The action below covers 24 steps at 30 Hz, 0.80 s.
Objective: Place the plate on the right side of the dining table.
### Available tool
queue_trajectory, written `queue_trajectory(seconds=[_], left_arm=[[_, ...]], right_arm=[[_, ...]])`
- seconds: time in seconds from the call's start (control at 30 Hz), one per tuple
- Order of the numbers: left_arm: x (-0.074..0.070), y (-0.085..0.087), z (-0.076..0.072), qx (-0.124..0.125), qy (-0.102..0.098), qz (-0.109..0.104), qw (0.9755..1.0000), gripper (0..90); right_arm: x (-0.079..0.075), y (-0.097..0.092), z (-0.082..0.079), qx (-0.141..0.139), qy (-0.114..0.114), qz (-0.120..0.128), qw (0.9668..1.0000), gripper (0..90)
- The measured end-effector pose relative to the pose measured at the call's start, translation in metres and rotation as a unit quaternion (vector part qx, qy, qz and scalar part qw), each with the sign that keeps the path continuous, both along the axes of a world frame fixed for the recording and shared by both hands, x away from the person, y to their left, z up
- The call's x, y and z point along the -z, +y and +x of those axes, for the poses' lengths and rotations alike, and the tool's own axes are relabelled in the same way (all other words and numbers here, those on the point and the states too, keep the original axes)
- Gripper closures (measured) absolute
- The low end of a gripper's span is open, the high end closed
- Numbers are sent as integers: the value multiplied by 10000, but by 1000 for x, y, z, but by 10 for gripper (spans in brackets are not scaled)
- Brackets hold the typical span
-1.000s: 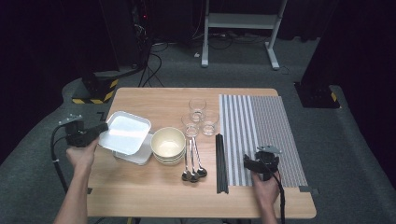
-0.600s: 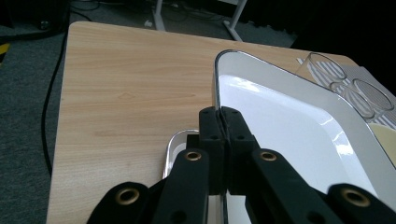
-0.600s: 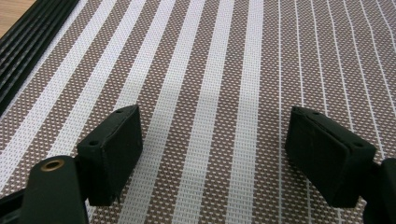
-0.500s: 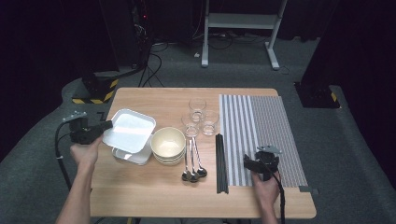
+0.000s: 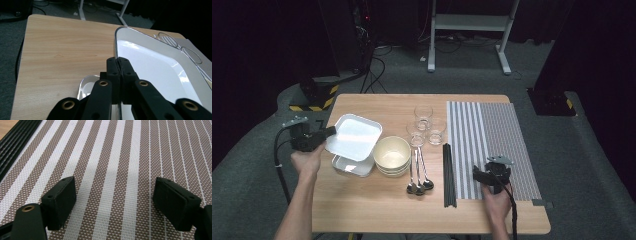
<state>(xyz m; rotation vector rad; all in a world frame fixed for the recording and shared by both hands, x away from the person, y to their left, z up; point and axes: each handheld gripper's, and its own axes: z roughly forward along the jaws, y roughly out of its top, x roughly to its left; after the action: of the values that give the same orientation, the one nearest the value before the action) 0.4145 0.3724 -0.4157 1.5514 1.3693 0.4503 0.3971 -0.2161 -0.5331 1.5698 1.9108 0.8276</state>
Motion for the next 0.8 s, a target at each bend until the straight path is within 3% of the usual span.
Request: queue_trajectory(seconds=[0.8], left_arm=[[-9,-18,1,260,-123,-43,9996,883]], right_arm=[[0,0,0,-4,-3,0,10000,191]])
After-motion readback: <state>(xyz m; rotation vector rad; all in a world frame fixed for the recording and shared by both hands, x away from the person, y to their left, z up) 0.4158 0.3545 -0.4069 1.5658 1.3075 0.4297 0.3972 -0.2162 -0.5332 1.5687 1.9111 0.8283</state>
